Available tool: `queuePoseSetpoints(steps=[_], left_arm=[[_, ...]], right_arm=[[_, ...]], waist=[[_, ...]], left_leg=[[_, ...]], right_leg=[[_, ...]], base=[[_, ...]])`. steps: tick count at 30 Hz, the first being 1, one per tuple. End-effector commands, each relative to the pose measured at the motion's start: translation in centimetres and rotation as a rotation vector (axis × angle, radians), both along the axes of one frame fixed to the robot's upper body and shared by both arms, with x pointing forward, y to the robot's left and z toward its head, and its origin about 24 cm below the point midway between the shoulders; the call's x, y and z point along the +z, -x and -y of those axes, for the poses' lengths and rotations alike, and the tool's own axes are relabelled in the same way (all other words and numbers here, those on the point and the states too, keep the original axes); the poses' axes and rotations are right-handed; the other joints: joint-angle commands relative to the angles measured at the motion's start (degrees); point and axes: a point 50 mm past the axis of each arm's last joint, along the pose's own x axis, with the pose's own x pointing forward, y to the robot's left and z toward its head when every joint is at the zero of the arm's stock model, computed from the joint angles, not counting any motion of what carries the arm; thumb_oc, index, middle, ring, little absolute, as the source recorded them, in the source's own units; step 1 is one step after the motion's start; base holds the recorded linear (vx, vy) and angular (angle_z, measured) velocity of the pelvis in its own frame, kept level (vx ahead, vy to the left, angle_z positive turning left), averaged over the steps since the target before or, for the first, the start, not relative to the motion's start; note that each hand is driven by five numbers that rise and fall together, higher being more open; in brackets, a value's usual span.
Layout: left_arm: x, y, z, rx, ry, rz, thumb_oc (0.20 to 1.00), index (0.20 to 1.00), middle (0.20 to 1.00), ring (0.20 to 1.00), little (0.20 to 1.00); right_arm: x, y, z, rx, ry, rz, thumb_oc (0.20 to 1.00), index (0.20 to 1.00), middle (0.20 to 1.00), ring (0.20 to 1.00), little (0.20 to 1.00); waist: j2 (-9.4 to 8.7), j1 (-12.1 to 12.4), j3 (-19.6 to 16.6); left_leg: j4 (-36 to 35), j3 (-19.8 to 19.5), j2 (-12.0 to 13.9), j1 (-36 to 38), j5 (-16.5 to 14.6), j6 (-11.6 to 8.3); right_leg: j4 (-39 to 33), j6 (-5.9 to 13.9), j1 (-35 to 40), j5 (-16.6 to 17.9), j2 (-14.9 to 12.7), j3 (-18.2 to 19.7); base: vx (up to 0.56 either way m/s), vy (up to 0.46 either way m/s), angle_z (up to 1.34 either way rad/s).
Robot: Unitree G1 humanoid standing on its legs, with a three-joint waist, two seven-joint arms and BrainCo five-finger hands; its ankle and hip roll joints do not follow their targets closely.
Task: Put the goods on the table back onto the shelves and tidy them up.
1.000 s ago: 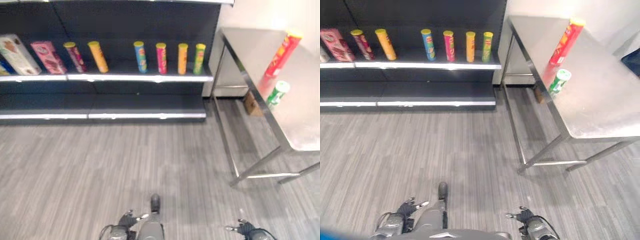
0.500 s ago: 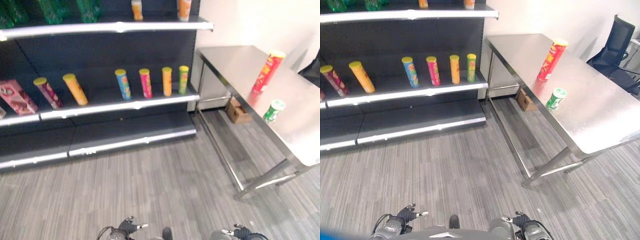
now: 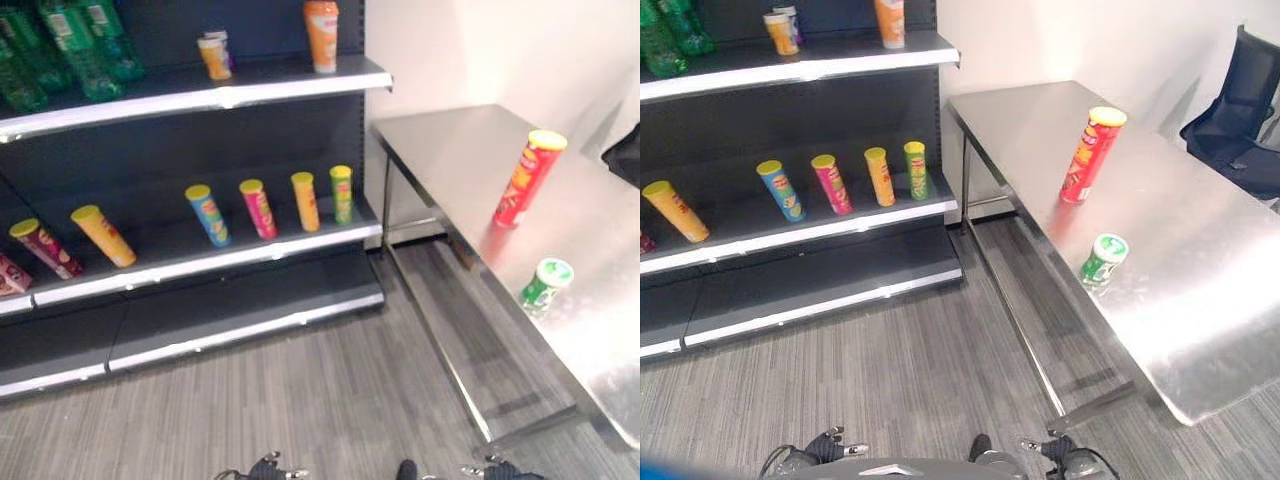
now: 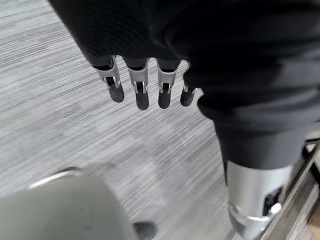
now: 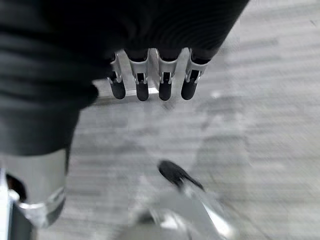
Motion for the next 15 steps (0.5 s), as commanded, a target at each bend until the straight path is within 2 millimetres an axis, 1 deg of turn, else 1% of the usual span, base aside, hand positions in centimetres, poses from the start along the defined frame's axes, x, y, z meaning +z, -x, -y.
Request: queuePoseSetpoints(steps=[1,2,4,5,6,7,8,9,10,11,12,14,15], left_arm=[[1.2,-4.2,0.6,-0.037,0.007,0.126,1.0,1.0,1.0,1.0,1.0],[1.1,-4.3,0.7,-0.026,0.011,0.129,1.0,1.0,1.0,1.0,1.0],[1.1,-4.2,0.9,-0.017,0.016,0.129,1.0,1.0,1.0,1.0,1.0],[1.0,-4.0,0.9,-0.011,0.017,0.13,1.0,1.0,1.0,1.0,1.0],[1.0,-3.9,0.8,-0.007,0.012,0.132,1.0,1.0,1.0,1.0,1.0],[1.0,-3.9,0.8,-0.007,0.012,0.132,1.0,1.0,1.0,1.0,1.0],[1.1,-4.0,0.7,0.0,0.005,0.137,1.0,1.0,1.0,1.0,1.0],[1.1,-4.3,0.8,0.003,0.004,0.148,1.0,1.0,1.0,1.0,1.0],[1.1,-4.3,0.8,0.003,0.004,0.148,1.0,1.0,1.0,1.0,1.0],[1.1,-4.2,0.9,0.011,0.011,0.144,1.0,1.0,1.0,1.0,1.0],[1.0,-4.1,1.2,0.003,0.016,0.143,1.0,1.0,1.0,1.0,1.0],[1.0,-3.9,1.3,-0.013,0.021,0.139,1.0,1.0,1.0,1.0,1.0],[1.0,-3.9,1.3,-0.013,0.021,0.139,1.0,1.0,1.0,1.0,1.0]], right_arm=[[0.6,-1.9,0.5,-0.025,0.016,0.06,1.0,1.0,1.0,1.0,1.0],[0.6,-2.0,0.5,-0.034,0.014,0.064,1.0,1.0,1.0,1.0,1.0],[0.7,-2.0,0.5,-0.043,0.013,0.07,1.0,1.0,1.0,1.0,1.0],[0.7,-2.1,0.5,-0.041,0.009,0.077,1.0,1.0,1.0,1.0,1.0],[0.7,-2.2,0.4,-0.029,0.008,0.079,1.0,1.0,1.0,1.0,1.0],[0.7,-2.2,0.4,-0.029,0.008,0.079,1.0,1.0,1.0,1.0,1.0],[0.7,-2.3,0.3,-0.021,0.008,0.08,1.0,1.0,1.0,1.0,1.0],[0.7,-2.1,0.3,-0.02,0.014,0.077,1.0,1.0,1.0,1.0,1.0],[0.7,-2.1,0.3,-0.02,0.014,0.077,1.0,1.0,1.0,1.0,1.0],[0.7,-2.1,0.4,-0.019,0.015,0.077,1.0,1.0,1.0,1.0,1.0],[0.5,-1.5,0.4,-0.022,0.019,0.063,1.0,1.0,1.0,1.0,1.0],[0.2,-0.6,0.3,-0.033,0.013,0.037,1.0,1.0,1.0,1.0,1.0],[0.2,-0.6,0.3,-0.034,0.013,0.037,1.0,1.0,1.0,1.0,1.0]], waist=[[-1.45,0.2,6.4],[-1.47,0.1,6.6],[-1.4,0.0,6.7],[-1.27,0.6,6.7],[-0.95,1.3,6.4],[-1.06,1.3,6.3],[-0.63,2.3,6.1],[0.55,3.2,6.0],[0.55,3.1,5.9],[1.12,2.7,5.5],[1.75,2.0,5.1],[2.14,1.4,3.9],[2.13,1.5,3.9]], left_leg=[[4.4,-1.0,1.3,-1.8,8.2,-1.47],[4.3,0.1,2.7,-2.5,8.8,-1.08],[-0.1,2.8,4.9,-2.9,8.0,-0.06],[-9.1,3.8,6.2,-2.4,5.4,1.06],[-15.8,1.7,5.2,-2.4,5.1,1.38],[-16.2,1.7,5.0,-2.4,5.3,1.43],[-21.6,-2.4,4.0,-2.7,5.7,1.52],[-27.8,-9.9,3.3,-3.2,7.6,0.49],[-28.1,-10.0,3.3,-3.2,7.8,0.49],[-30.2,-11.1,3.2,-2.1,7.1,0.46],[-30.4,-11.2,3.1,-1.5,7.0,0.46],[-33.4,-8.4,2.4,1.0,7.0,1.02],[-33.5,-8.3,2.5,1.1,7.0,1.03]], right_leg=[[0.7,4.63,1.6,-8.0,-1.9,1.7],[0.7,4.53,2.3,-8.3,-1.7,1.8],[0.7,4.87,3.1,-8.7,-1.7,2.4],[0.7,6.13,3.6,-8.9,-2.2,3.9],[0.7,6.73,3.4,-9.3,-2.2,5.0],[0.7,6.76,3.3,-9.3,-2.4,5.0],[0.7,7.25,3.3,-9.5,-2.2,6.3],[0.7,7.71,3.9,-10.1,-1.7,8.5],[0.7,7.71,3.8,-10.1,-1.7,8.4],[0.7,7.94,3.8,-10.2,-1.5,9.6],[0.7,8.1,3.9,-10.2,-1.7,10.3],[0.7,9.02,3.5,-9.3,-2.8,11.3],[0.7,9.03,3.5,-9.3,-2.8,11.4]], base=[[0.15,-0.057,-0.28],[0.14,-0.015,-0.39],[0.17,0.087,-0.44],[0.2,0.197,-0.32],[0.15,0.171,-0.34],[0.11,0.134,-0.68],[0.17,0.159,-0.83],[0.16,0.157,-0.76],[0.13,0.148,-0.49],[0.09,0.184,-0.83],[0.14,0.287,-0.85],[0.11,0.266,-0.57],[0.06,0.183,-0.45]])
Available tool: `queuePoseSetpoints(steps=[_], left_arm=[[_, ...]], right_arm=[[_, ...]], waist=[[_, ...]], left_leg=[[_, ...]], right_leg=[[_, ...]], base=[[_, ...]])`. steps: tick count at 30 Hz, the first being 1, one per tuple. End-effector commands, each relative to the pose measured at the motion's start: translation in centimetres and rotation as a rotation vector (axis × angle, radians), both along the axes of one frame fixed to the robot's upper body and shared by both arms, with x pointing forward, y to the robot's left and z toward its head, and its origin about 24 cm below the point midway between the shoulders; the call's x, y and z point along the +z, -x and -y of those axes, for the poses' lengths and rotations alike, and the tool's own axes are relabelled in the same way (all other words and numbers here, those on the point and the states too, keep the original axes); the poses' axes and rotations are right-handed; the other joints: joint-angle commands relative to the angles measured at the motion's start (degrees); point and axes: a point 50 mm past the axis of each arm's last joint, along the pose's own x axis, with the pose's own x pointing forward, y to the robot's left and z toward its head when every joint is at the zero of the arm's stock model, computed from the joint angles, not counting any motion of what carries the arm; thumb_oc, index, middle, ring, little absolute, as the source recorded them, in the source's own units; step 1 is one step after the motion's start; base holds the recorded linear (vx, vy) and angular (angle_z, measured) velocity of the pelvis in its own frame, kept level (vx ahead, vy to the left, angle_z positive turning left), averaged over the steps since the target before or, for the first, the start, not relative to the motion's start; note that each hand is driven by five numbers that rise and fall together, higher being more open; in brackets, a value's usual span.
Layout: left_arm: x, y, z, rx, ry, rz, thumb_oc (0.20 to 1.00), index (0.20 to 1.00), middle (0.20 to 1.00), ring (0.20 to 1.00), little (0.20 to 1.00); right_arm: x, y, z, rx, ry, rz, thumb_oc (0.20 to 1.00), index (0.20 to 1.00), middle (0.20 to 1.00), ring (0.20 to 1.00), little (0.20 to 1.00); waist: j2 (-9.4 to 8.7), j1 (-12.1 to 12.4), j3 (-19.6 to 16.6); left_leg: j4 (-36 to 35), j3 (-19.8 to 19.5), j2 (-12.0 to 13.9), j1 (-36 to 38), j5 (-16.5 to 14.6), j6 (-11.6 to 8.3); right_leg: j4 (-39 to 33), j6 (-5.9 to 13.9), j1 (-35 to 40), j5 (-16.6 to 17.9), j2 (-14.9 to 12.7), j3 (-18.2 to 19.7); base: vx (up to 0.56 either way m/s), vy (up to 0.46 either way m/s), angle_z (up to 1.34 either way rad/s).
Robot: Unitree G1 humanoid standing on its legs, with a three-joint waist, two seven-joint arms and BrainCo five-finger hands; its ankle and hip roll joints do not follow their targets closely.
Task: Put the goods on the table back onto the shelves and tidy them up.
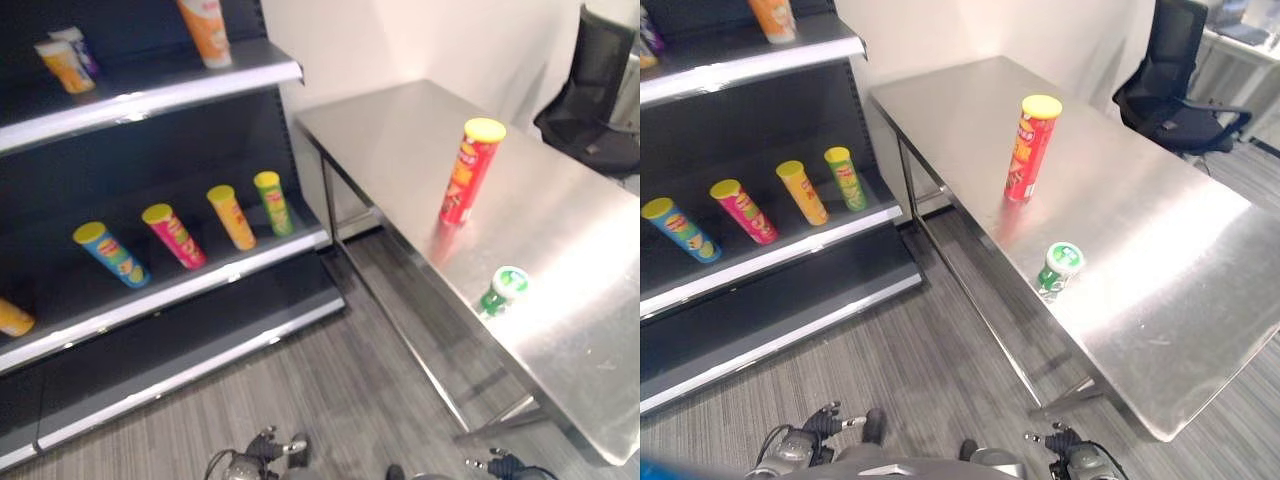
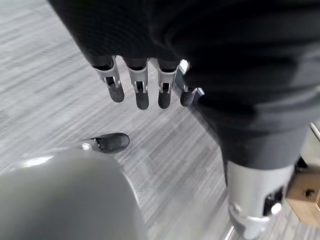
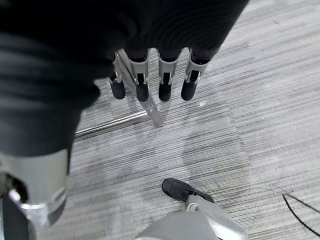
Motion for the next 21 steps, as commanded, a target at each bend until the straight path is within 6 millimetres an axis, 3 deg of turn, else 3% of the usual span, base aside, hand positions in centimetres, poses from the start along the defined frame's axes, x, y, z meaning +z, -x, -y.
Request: queuePoseSetpoints(steps=[1,2,7,10,14,16,17,18,20,21], left_arm=[[0.3,-0.9,0.1,-0.047,-0.012,0.033,1.0,1.0,1.0,1.0,1.0],[0.3,-0.9,0.1,-0.047,-0.012,0.033,1.0,1.0,1.0,1.0,1.0],[0.7,-1.8,-0.3,-0.076,-0.03,0.059,1.0,1.0,1.0,1.0,1.0],[0.8,-1.8,-0.8,-0.09,-0.049,0.053,1.0,1.0,1.0,1.0,1.0],[0.8,-1.6,-1.6,-0.097,-0.071,0.04,1.0,1.0,1.0,1.0,1.0],[1.0,-1.5,-2.5,-0.083,-0.09,0.034,1.0,1.0,1.0,1.0,1.0],[1.1,-1.6,-3.0,-0.079,-0.102,0.035,1.0,1.0,1.0,1.0,1.0],[1.5,-2.1,-3.9,-0.083,-0.127,0.044,1.0,1.0,1.0,1.0,1.0],[1.7,-2.4,-4.2,-0.098,-0.135,0.049,1.0,1.0,1.0,1.0,1.0],[1.7,-2.4,-4.2,-0.099,-0.134,0.049,1.0,1.0,1.0,1.0,1.0]], right_arm=[[0.2,-1.3,-0.5,0.025,-0.01,0.036,1.0,1.0,1.0,1.0,1.0],[0.2,-1.3,-0.5,0.025,-0.01,0.036,1.0,1.0,1.0,1.0,1.0],[0.1,-1.5,-1.0,0.011,-0.032,0.036,1.0,1.0,1.0,1.0,1.0],[0.4,-1.8,-0.1,-0.097,-0.048,0.082,1.0,1.0,1.0,1.0,1.0],[0.9,-1.4,1.6,-0.175,-0.032,0.106,1.0,1.0,1.0,1.0,1.0],[1.2,-0.5,3.2,-0.223,0.008,0.094,1.0,1.0,1.0,1.0,1.0],[1.5,0.0,4.5,-0.261,0.037,0.088,1.0,1.0,1.0,1.0,1.0],[2.4,1.1,7.0,-0.343,0.083,0.101,1.0,1.0,1.0,1.0,1.0],[3.4,2.0,9.2,-0.413,0.127,0.121,1.0,1.0,1.0,1.0,1.0],[3.4,2.0,9.2,-0.414,0.127,0.121,1.0,1.0,1.0,1.0,1.0]], waist=[[-0.33,1.2,-1.1],[-0.33,1.3,-1.1],[-1.29,-0.5,-1.4],[-1.9,-2.3,-1.1],[-2.66,-3.2,-1.1],[-3.24,-3.5,-1.0],[-3.57,-3.6,-0.9],[-4.19,-3.9,-0.9],[-4.79,-4.1,-0.9],[-4.77,-4.1,-0.9]], left_leg=[[1.2,4.2,-0.8,3.0,-3.8,0.65],[1.2,4.3,-0.8,3.0,-3.8,0.66],[0.9,9.8,-4.9,4.8,-6.5,4.53],[0.9,12.3,-7.0,5.5,-7.9,6.1],[0.9,14.0,-7.8,5.8,-8.7,6.8],[0.9,14.8,-8.0,6.0,-9.1,7.15],[0.9,15.2,-8.0,6.2,-9.3,7.25],[0.9,15.3,-8.2,6.3,-9.4,7.4],[0.9,15.2,-8.3,6.5,-9.6,7.42],[0.9,15.2,-8.3,6.5,-9.6,7.42]], right_leg=[[1.0,5.92,-3.1,-2.8,-6.1,-3.3],[1.0,5.93,-3.2,-2.8,-6.1,-3.2],[1.3,8.84,-5.3,0.0,-10.5,1.0],[3.1,10.66,-7.2,1.0,-12.5,3.2],[4.2,11.55,-8.7,2.0,-13.1,3.7],[5.0,11.99,-9.4,2.6,-13.4,3.8],[5.3,12.31,-9.7,2.9,-13.5,3.6],[5.8,12.5,-9.8,3.1,-13.7,3.4],[6.3,12.59,-9.8,3.3,-14.0,3.0],[6.3,12.59,-9.8,3.3,-14.0,3.0]], base=[[0.02,0.088,-0.69],[0.04,0.27,-0.68],[0.02,0.309,-0.5],[0.01,0.281,-0.5],[0.0,0.12,-0.39],[0.0,0.064,-0.21],[0.0,0.075,-0.06],[0.01,0.058,-0.05],[0.0,0.021,-0.01],[0.0,0.0,0.0]])
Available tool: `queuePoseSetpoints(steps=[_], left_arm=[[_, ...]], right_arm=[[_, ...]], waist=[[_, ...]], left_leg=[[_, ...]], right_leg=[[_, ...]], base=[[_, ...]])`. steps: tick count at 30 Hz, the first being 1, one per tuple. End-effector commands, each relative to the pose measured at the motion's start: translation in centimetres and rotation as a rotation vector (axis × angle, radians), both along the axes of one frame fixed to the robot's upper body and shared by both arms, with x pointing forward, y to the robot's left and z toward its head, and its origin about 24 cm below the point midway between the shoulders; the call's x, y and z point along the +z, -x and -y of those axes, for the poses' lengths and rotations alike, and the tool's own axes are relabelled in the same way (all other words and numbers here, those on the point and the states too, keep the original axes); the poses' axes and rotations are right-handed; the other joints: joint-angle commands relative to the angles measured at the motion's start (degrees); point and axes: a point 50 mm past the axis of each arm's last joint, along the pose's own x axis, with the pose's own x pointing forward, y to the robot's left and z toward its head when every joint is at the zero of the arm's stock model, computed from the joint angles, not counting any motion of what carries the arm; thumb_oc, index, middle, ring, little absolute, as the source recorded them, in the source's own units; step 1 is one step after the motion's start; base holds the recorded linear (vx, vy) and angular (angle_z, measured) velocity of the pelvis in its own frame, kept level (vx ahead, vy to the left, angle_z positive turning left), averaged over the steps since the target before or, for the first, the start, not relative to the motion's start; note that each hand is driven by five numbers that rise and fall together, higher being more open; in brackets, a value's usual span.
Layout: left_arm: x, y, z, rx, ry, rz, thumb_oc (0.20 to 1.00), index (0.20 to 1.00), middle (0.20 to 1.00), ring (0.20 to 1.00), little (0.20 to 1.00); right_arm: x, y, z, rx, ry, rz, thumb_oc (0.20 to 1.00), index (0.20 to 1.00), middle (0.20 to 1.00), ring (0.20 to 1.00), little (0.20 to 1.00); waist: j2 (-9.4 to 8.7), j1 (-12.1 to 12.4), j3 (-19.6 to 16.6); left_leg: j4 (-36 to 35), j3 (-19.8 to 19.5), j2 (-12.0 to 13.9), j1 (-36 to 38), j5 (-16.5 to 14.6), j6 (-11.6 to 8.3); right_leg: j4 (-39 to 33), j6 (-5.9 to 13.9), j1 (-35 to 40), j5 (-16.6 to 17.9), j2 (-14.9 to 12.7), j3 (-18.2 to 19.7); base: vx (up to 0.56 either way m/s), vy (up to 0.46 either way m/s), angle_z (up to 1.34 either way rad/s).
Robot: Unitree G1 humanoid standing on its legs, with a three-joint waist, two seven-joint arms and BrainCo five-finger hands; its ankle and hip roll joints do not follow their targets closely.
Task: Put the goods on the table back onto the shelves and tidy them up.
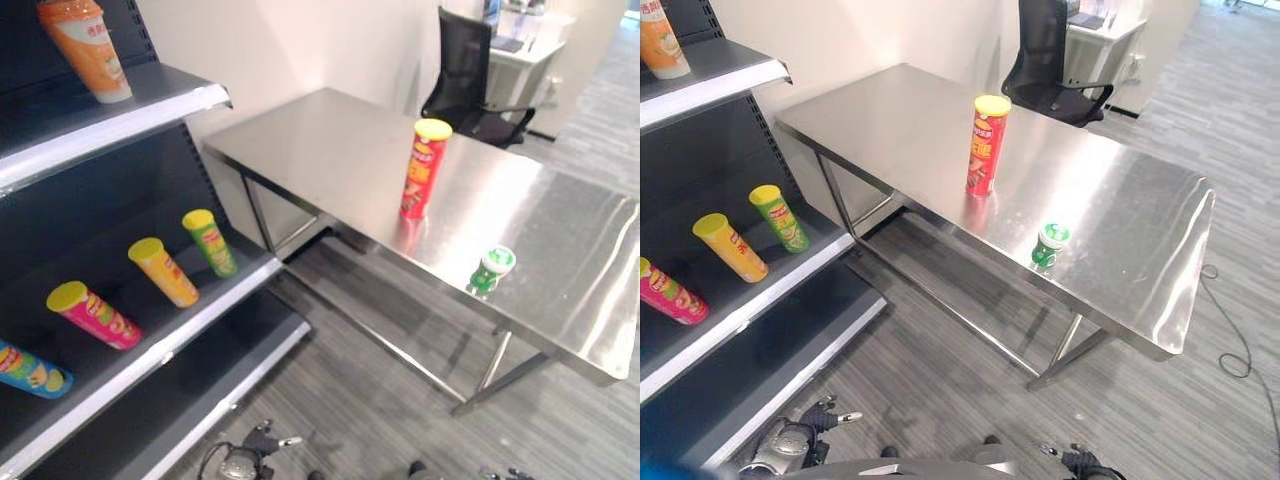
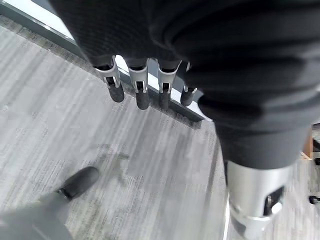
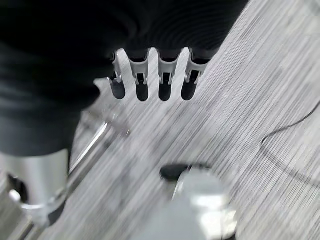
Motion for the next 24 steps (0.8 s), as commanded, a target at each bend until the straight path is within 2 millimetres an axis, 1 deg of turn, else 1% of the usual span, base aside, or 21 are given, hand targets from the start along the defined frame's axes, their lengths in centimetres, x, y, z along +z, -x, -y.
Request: queuePoseSetpoints(steps=[1,2,4,5,6,7,8,9,10,11,12,13,14,15,16,18,19,20,21,22,24], left_arm=[[0.6,-2.1,0.3,-0.052,-0.008,0.051,1.0,1.0,1.0,1.0,1.0],[0.6,-2.1,0.3,-0.055,-0.006,0.05,1.0,1.0,1.0,1.0,1.0],[0.6,-2.3,0.5,-0.068,-0.004,0.05,1.0,1.0,1.0,1.0,1.0],[0.6,-2.5,0.9,-0.103,-0.004,0.049,1.0,1.0,1.0,1.0,1.0],[0.6,-2.5,1.0,-0.104,-0.002,0.05,1.0,1.0,1.0,1.0,1.0],[0.7,-2.7,1.1,-0.116,-0.002,0.053,1.0,1.0,1.0,1.0,1.0],[0.6,-2.7,1.3,-0.114,0.003,0.051,1.0,1.0,1.0,1.0,1.0],[0.5,-2.6,1.2,-0.107,0.006,0.047,1.0,1.0,1.0,1.0,1.0],[0.5,-2.6,1.3,-0.108,0.006,0.047,1.0,1.0,1.0,1.0,1.0],[0.5,-2.3,1.1,-0.104,0.006,0.039,1.0,1.0,1.0,1.0,1.0],[0.5,-2.1,0.9,-0.097,0.004,0.036,1.0,1.0,1.0,1.0,1.0],[0.3,-1.5,0.7,-0.083,0.011,0.031,1.0,1.0,1.0,1.0,1.0],[0.1,-0.7,0.8,-0.054,0.024,0.024,1.0,1.0,1.0,1.0,1.0],[0.1,-0.7,0.8,-0.055,0.024,0.024,1.0,1.0,1.0,1.0,1.0],[-0.1,-0.3,1.1,-0.04,0.039,0.025,1.0,1.0,1.0,1.0,1.0],[-0.1,-0.3,1.3,-0.044,0.043,0.028,1.0,1.0,1.0,1.0,1.0],[-0.1,-0.3,1.6,-0.057,0.053,0.035,1.0,1.0,1.0,1.0,1.0],[-0.1,-0.5,1.8,-0.068,0.061,0.044,1.0,1.0,1.0,1.0,1.0],[-0.1,-0.5,1.8,-0.065,0.061,0.044,1.0,1.0,1.0,1.0,1.0],[-0.1,-0.5,2.0,-0.076,0.066,0.044,1.0,1.0,1.0,1.0,1.0],[-0.1,-0.5,2.0,-0.073,0.066,0.045,1.0,1.0,1.0,1.0,1.0]], right_arm=[[2.9,-1.3,5.3,-0.107,0.14,0.082,1.0,1.0,1.0,1.0,1.0],[3.5,-0.8,6.4,-0.15,0.167,0.091,1.0,1.0,1.0,1.0,1.0],[5.5,0.1,9.3,-0.238,0.244,0.115,1.0,1.0,1.0,1.0,1.0],[7.8,1.0,12.0,-0.315,0.324,0.147,1.0,1.0,1.0,1.0,1.0],[7.8,1.0,12.1,-0.316,0.325,0.147,1.0,1.0,1.0,1.0,1.0],[9.5,1.0,13.7,-0.361,0.376,0.191,1.0,1.0,1.0,1.0,1.0],[11.8,-0.3,15.4,-0.344,0.438,0.281,1.0,1.0,1.0,1.0,1.0],[13.6,-1.1,16.6,-0.328,0.481,0.337,1.0,1.0,1.0,1.0,1.0],[13.6,-1.0,16.6,-0.329,0.481,0.337,1.0,1.0,1.0,1.0,1.0],[15.8,-2.4,17.6,-0.283,0.528,0.407,1.0,1.0,1.0,1.0,1.0],[18.4,-4.7,18.2,-0.19,0.577,0.496,1.0,1.0,1.0,1.0,1.0],[23.2,-8.9,17.5,0.012,0.654,0.682,1.0,1.0,1.0,1.0,1.0],[28.6,-12.9,14.1,0.244,0.714,0.958,1.0,1.0,1.0,1.0,1.0],[28.6,-12.8,14.0,0.243,0.715,0.956,1.0,1.0,1.0,1.0,1.0],[31.7,-15.0,11.2,0.407,0.742,1.111,1.0,1.0,1.0,1.0,1.0],[32.0,-15.5,10.6,0.435,0.76,1.127,1.0,1.0,1.0,1.0,1.0],[33.4,-17.3,8.6,0.569,0.794,1.147,1.0,1.0,1.0,1.0,1.0],[33.8,-18.2,7.5,0.648,0.808,1.147,1.0,1.0,1.0,1.0,1.0],[33.8,-18.4,7.5,0.65,0.807,1.149,1.0,1.0,1.0,1.0,1.0],[34.4,-19.8,5.6,0.761,0.818,1.159,1.0,1.0,1.0,1.0,1.0],[34.4,-19.9,5.5,0.764,0.817,1.161,1.0,1.0,1.0,1.0,1.0]], waist=[[1.43,0.0,1.8],[1.25,-0.1,1.8],[0.74,-0.2,1.6],[0.38,-0.3,1.3],[0.47,-0.3,1.3],[0.23,-0.3,1.1],[-0.31,-0.4,0.9],[-0.62,-0.6,0.7],[-0.55,-0.6,0.7],[-0.89,-0.6,0.4],[-1.13,-0.7,0.4],[-1.3,-0.9,0.2],[-1.08,-1.3,0.1],[-1.06,-1.2,0.2],[-0.72,-0.4,-0.1],[-0.59,-0.1,0.0],[-0.38,0.9,0.0],[-0.27,1.6,0.0],[-0.27,1.4,0.0],[-0.07,2.6,0.1],[-0.08,2.4,0.1]], left_leg=[[0.9,-1.8,1.4,3.0,-6.7,-1.32],[0.9,-1.9,1.5,3.1,-6.7,-1.34],[0.9,-2.0,1.7,3.3,-6.9,-1.53],[0.9,-2.2,1.9,3.3,-6.9,-1.73],[0.9,-2.2,1.9,3.3,-7.0,-1.73],[0.9,-2.3,2.1,3.3,-6.9,-1.92],[0.9,-2.4,2.4,3.2,-6.8,-2.26],[0.9,-2.5,2.7,3.1,-6.7,-2.49],[0.9,-2.5,2.7,3.2,-6.7,-2.5],[0.9,-2.5,2.9,3.2,-6.8,-2.74],[0.9,-2.5,3.2,3.2,-6.7,-3.05],[0.9,-2.3,3.6,3.3,-6.6,-3.43],[0.9,-2.2,3.9,3.6,-6.6,-3.77],[0.9,-2.3,4.0,3.6,-6.7,-3.79],[0.9,-2.5,4.2,3.8,-6.7,-3.98],[0.9,-2.6,4.3,4.0,-6.7,-4.06],[0.9,-3.0,4.6,4.0,-6.6,-4.23],[0.9,-3.2,4.6,4.0,-6.4,-4.32],[0.9,-3.2,4.7,4.0,-6.5,-4.34],[0.9,-3.6,4.9,3.9,-6.2,-4.53],[0.9,-3.6,4.9,3.9,-6.2,-4.54]], right_leg=[[2.5,3.45,-4.1,2.1,-1.5,-0.8],[2.6,3.44,-4.1,2.1,-1.5,-1.0],[2.4,3.46,-3.8,2.1,-1.4,-1.5],[2.0,3.47,-3.4,1.9,-1.4,-2.2],[2.0,3.47,-3.3,1.9,-1.4,-2.3],[1.6,3.51,-3.0,1.8,-1.4,-2.8],[1.1,3.48,-2.8,1.6,-1.3,-3.3],[0.8,3.42,-2.6,1.5,-1.2,-3.6],[0.8,3.41,-2.5,1.5,-1.1,-3.6],[0.6,3.36,-2.4,1.3,-1.0,-3.8],[0.5,3.26,-2.2,1.1,-0.9,-3.9],[0.3,3.05,-2.2,0.7,-0.6,-4.0],[0.2,2.73,-1.9,0.3,-0.3,-4.3],[0.2,2.73,-1.8,0.2,-0.3,-4.3],[0.0,2.44,-1.2,-0.2,-0.1,-4.9],[-0.2,2.31,-0.8,-0.3,0.0,-5.2],[-0.5,2.07,-0.1,-0.5,0.1,-5.9],[-0.6,1.91,0.0,-0.6,0.3,-6.3],[-0.6,1.91,0.0,-0.6,0.3,-6.3],[-0.8,1.66,0.6,-0.8,0.4,-6.8],[-0.8,1.66,0.6,-0.8,0.5,-6.8]], base=[[0.0,0.0,0.0],[0.0,0.0,0.0],[0.02,-0.02,0.02],[0.02,-0.032,0.05],[0.02,-0.036,0.09],[0.0,-0.055,0.14],[0.0,-0.077,0.19],[0.0,-0.059,0.14],[0.0,-0.052,0.08],[0.0,-0.058,0.02],[-0.01,-0.091,0.01],[0.0,-0.082,-0.01],[0.01,-0.055,-0.04],[0.04,-0.056,0.06],[0.04,-0.045,0.06],[0.02,-0.045,0.04],[0.0,-0.056,0.07],[0.0,-0.057,0.11],[0.0,-0.049,0.18],[0.0,-0.029,0.23],[0.0,-0.04,0.18]])
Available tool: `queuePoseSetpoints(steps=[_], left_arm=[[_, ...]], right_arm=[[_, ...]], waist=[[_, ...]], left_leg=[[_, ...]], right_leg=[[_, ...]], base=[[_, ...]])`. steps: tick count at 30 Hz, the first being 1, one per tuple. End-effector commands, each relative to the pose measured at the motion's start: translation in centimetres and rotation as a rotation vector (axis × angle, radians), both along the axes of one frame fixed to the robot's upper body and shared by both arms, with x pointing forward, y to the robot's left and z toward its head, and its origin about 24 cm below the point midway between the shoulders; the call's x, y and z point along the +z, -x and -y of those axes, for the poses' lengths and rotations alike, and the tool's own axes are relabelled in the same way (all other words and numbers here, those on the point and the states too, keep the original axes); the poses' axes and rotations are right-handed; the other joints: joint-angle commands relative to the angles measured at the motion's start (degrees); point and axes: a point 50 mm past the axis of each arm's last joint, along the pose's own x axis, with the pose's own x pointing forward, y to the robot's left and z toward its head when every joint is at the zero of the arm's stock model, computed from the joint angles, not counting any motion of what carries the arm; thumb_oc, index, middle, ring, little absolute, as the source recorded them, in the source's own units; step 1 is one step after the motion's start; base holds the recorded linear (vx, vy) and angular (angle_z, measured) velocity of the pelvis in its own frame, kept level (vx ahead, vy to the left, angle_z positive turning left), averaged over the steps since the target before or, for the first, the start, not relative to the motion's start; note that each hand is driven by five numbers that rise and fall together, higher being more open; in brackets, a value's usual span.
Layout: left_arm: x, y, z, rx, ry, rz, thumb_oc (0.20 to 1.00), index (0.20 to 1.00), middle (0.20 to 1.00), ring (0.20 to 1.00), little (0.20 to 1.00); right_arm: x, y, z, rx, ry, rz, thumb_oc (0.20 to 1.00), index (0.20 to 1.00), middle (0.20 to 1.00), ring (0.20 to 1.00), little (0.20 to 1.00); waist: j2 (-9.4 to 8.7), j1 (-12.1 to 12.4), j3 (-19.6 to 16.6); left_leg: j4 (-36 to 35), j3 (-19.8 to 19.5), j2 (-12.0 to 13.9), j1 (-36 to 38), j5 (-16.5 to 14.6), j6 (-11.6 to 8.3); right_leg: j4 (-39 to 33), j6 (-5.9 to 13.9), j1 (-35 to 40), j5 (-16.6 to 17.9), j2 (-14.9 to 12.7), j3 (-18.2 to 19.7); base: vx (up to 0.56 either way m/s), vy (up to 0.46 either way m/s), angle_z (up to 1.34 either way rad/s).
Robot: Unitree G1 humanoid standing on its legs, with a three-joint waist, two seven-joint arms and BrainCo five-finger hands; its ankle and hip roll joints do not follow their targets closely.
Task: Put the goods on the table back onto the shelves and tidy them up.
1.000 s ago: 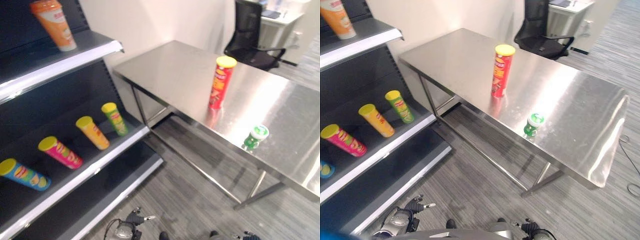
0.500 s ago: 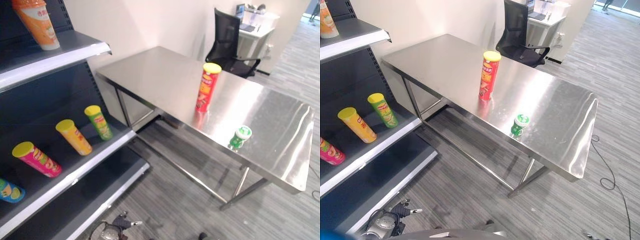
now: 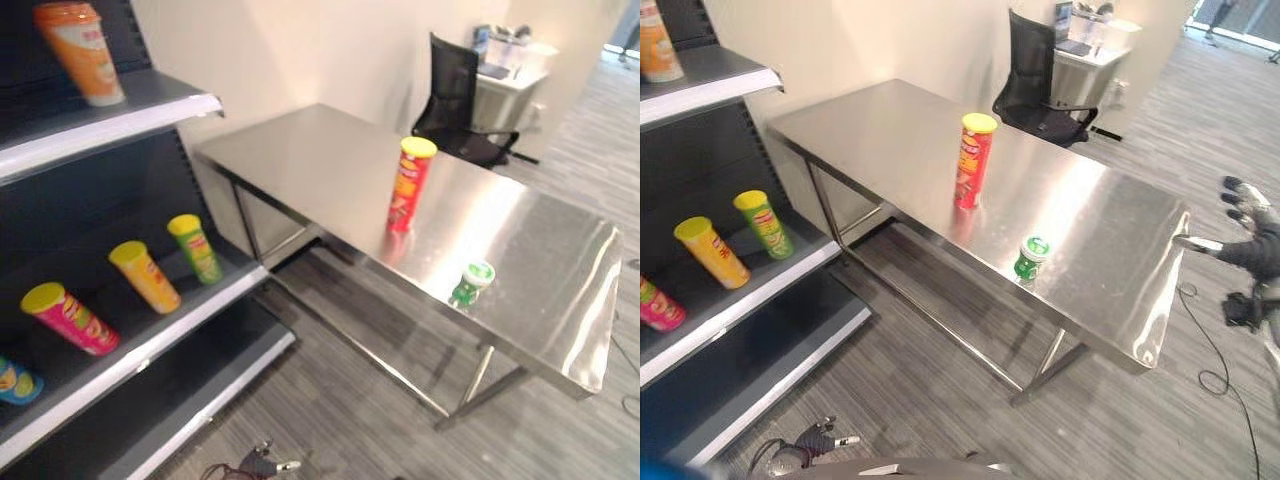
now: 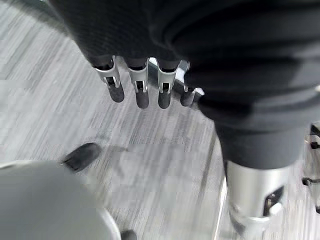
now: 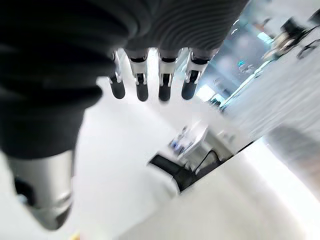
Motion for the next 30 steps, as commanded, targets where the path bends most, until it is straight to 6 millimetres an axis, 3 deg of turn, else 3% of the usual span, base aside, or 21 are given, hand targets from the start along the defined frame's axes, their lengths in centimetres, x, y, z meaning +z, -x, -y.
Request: queuePoseSetpoints(steps=[1,7,11,15,30], left_arm=[[1.0,-3.6,0.2,-0.034,0.006,0.1,1.0,1.0,1.0,1.0,1.0],[0.9,-3.1,0.1,-0.019,0.016,0.09,1.0,1.0,1.0,1.0,1.0],[0.8,-2.9,0.2,-0.027,0.019,0.083,1.0,1.0,1.0,1.0,1.0],[0.8,-3.0,0.3,-0.031,0.024,0.09,1.0,1.0,1.0,1.0,1.0],[0.7,-2.7,0.6,-0.017,0.029,0.089,1.0,1.0,1.0,1.0,1.0]], right_arm=[[3.2,-2.0,-1.2,0.076,0.148,0.054,1.0,1.0,1.0,1.0,1.0],[1.0,-2.8,-3.0,0.176,0.158,-0.068,1.0,1.0,1.0,1.0,1.0],[-1.5,-3.3,-3.6,0.201,0.165,-0.177,1.0,1.0,1.0,1.0,1.0],[-2.9,-3.3,-3.7,0.205,0.19,-0.237,1.0,1.0,1.0,1.0,1.0],[-4.2,-4.2,-4.1,0.171,0.238,-0.246,1.0,1.0,1.0,1.0,1.0]], waist=[[0.66,3.9,1.9],[1.28,5.1,1.9],[1.82,5.9,2.0],[2.16,6.0,2.1],[2.85,6.6,2.1]], left_leg=[[0.9,-0.6,2.3,4.4,-7.5,-2.67],[0.9,-1.8,2.4,3.8,-7.0,-2.98],[0.9,-2.3,2.4,3.4,-6.7,-3.21],[0.9,-3.0,2.4,3.0,-6.4,-3.5],[0.9,-3.5,2.4,2.9,-6.5,-3.55]], right_leg=[[2.7,2.16,-1.9,-1.8,-2.4,-3.2],[2.4,1.68,-1.3,-2.1,-2.2,-4.6],[2.5,1.49,-0.7,-2.4,-2.2,-5.7],[2.3,1.33,-0.3,-2.5,-2.2,-6.6],[1.6,1.03,0.6,-2.7,-2.2,-7.6]], base=[[0.0,-0.051,0.11],[0.01,-0.038,0.16],[0.01,-0.026,0.1],[0.01,-0.02,0.06],[0.0,-0.002,0.05]])
